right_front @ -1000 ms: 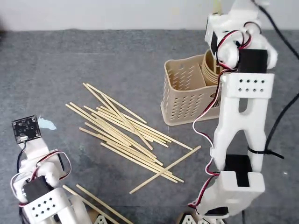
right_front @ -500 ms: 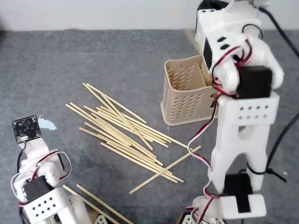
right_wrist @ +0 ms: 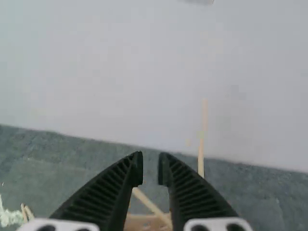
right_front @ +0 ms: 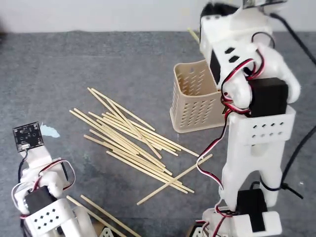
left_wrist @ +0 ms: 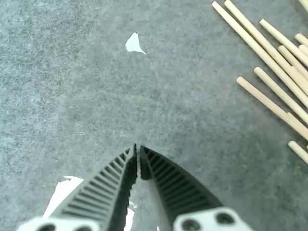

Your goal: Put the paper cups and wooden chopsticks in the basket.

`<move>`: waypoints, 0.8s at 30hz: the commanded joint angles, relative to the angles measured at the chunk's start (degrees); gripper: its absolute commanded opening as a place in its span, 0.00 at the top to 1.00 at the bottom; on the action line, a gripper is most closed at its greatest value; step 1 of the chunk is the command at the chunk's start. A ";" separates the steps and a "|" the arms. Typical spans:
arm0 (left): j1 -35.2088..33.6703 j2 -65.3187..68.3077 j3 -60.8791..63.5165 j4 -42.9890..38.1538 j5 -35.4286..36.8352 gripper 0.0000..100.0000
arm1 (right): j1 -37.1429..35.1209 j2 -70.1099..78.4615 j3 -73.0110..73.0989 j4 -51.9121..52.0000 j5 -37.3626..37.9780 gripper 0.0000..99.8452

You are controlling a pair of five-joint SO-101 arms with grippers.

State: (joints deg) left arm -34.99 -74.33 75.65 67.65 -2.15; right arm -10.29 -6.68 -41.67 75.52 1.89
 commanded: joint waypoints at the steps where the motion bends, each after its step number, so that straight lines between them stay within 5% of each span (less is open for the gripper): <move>1: 0.18 -0.70 -0.48 -1.05 0.35 0.99 | -1.63 0.66 -2.55 7.43 1.41 0.82; 11: 0.18 -0.70 -0.48 -1.05 0.35 0.99 | -1.89 11.91 -2.81 5.05 4.31 0.82; 17: 0.18 -0.70 -0.48 -1.05 0.35 0.99 | -0.04 12.70 -2.64 0.22 8.70 1.00; 24: 0.18 -0.70 -0.48 -1.05 0.35 0.99 | 1.45 11.47 -3.52 -0.40 10.46 0.99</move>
State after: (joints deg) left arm -34.99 -74.33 75.65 67.65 -2.15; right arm -9.58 6.33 -41.67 76.13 11.56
